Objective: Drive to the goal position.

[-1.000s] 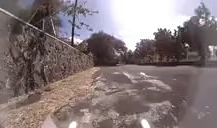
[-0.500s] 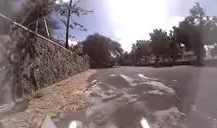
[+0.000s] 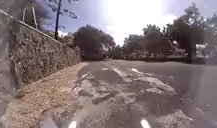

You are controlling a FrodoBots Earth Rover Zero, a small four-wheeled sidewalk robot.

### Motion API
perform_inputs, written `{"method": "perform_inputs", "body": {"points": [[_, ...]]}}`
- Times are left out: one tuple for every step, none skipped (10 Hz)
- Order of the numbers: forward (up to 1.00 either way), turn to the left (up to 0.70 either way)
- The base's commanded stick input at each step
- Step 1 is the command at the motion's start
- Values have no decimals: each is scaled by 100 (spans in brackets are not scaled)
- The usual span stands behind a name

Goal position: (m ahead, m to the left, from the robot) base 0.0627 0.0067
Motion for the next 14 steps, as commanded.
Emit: {"method": "perform_inputs", "body": {"points": [[50,0],[50,0],[50,0],[50,0],[50,0],[50,0],[50,0],[50,1],[50,10],[50,20],[50,25],[50,25],[50,25],[50,18]]}}
